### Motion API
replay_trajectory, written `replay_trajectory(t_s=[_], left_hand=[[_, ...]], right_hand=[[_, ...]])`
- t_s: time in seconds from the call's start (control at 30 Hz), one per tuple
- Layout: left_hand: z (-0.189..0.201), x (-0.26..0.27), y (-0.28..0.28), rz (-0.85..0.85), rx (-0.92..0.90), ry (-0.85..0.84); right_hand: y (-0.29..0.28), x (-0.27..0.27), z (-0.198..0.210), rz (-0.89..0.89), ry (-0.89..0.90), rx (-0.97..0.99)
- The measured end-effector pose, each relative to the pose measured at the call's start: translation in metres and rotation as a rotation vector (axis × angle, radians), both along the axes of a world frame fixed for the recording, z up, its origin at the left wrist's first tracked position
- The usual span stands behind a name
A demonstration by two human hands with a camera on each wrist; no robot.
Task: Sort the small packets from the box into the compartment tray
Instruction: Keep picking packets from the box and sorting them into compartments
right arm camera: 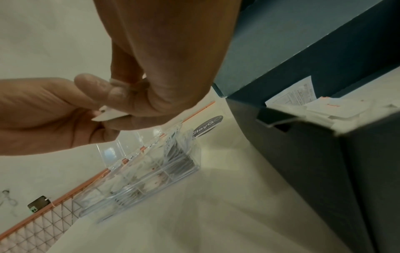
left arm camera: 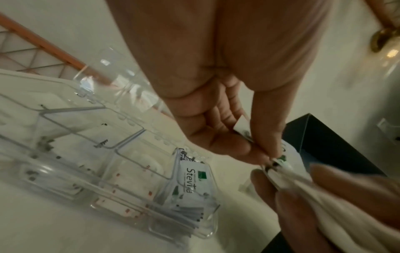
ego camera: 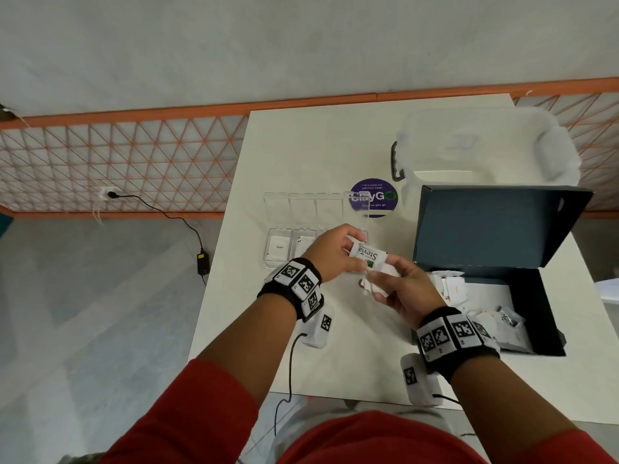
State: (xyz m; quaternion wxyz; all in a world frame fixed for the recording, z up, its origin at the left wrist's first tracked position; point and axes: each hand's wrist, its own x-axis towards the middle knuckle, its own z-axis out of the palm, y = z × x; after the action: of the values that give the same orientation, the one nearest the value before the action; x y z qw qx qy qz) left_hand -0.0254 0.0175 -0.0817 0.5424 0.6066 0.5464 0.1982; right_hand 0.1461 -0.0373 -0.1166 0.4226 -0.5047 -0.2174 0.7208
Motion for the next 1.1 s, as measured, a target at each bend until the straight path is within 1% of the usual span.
replay_trajectory(t_s=[0.07,0.23,0.33,0.47,0.53,0.7,0.87,0.97,1.1], left_hand=[[0.0,-0.005,0.002,0.046,-0.006,-0.015],[0.001,-0.013,0.01,0.094,0.065,0.013],[0.003,-0.013,0.015,0.124,0.126,0.053],[-0.002,-0.013,0.023,0.207,0.188,0.106],[-0.006,-0.011,0.027,0.207,0.224,0.159],[-0.018,0.002,0.036,0.114,0.245,0.282],[-0.035,0.012,0.04,-0.072,0.269,0.471],[-0.042,0.014,0.04,-0.137,0.389,0.555],[-0.05,0.015,0.037,-0.243,0.547,0.762]], right_hand=[[-0.001,-0.001,-0.001,-0.001,-0.003,-0.009],[0.001,-0.002,0.0,-0.018,0.013,-0.013],[0.003,-0.003,0.001,-0.015,0.012,-0.012],[0.005,-0.003,0.001,-0.01,0.005,-0.026],[0.005,-0.001,0.0,-0.006,-0.001,-0.032],[0.006,0.007,-0.002,-0.027,-0.006,-0.038],[0.007,0.017,-0.003,-0.062,-0.02,-0.033],[0.007,0.019,-0.004,-0.079,-0.031,-0.041],[0.005,0.02,-0.008,-0.08,-0.032,-0.05]])
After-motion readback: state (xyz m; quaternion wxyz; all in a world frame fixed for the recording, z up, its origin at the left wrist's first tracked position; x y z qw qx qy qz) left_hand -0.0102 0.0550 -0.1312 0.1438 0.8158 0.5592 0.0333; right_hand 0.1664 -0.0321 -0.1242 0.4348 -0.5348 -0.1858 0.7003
